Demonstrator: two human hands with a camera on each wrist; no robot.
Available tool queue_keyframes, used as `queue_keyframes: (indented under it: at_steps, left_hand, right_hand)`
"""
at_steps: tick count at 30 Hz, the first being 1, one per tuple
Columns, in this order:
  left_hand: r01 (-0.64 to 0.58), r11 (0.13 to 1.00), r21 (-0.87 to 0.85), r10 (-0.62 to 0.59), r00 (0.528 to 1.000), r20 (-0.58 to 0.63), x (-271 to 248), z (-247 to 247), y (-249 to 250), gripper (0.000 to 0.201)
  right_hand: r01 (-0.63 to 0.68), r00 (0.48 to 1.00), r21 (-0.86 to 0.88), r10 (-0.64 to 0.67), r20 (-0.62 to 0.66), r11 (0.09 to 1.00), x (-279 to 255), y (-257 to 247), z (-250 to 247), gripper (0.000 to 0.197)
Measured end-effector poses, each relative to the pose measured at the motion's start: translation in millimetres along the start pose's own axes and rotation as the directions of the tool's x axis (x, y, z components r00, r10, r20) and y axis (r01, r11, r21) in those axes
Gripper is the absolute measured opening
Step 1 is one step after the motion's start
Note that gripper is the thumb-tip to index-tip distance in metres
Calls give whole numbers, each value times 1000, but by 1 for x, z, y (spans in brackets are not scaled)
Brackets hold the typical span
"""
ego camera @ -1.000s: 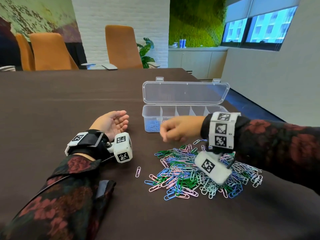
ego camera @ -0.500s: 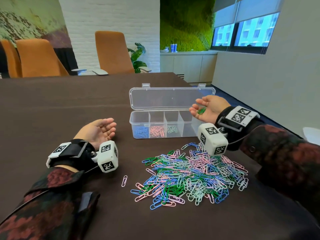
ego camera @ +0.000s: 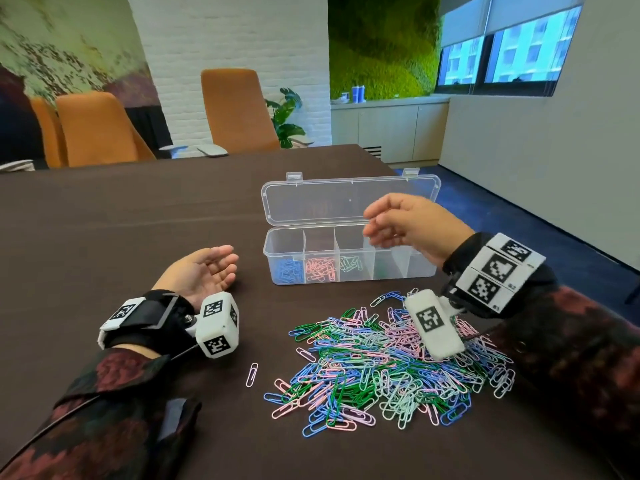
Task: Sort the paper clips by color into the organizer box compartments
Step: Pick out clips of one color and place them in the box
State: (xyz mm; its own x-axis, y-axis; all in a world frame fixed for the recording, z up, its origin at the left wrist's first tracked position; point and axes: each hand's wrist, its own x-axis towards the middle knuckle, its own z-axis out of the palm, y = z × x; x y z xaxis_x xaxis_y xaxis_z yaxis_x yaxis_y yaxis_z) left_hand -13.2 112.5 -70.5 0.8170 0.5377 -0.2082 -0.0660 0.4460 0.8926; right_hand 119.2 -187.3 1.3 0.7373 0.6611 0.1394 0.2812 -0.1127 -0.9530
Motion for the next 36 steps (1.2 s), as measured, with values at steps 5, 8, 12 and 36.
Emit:
queue_keyframes:
  at_steps: [5, 8, 12, 36]
  left_hand:
    - [0, 1000, 30, 1, 1000, -18, -4, 5, 1, 23]
    - [-24, 988, 155, 20, 999, 25, -14, 16, 2, 18]
    - [-163, 887, 431, 71, 972, 222, -35, 40, 5, 19]
    - [-179, -412, 894, -182, 977, 111, -133, 44, -18, 21]
  right_hand:
    - [68, 945, -288, 31, 325, 955, -7, 5, 13, 11]
    - [105, 937, -231, -19, 350, 967, -8, 4, 2, 9]
    - [90, 973, 102, -109, 204, 991, -7, 4, -47, 10]
    - [-94, 847, 860, 494, -195, 501, 30, 118, -116, 14]
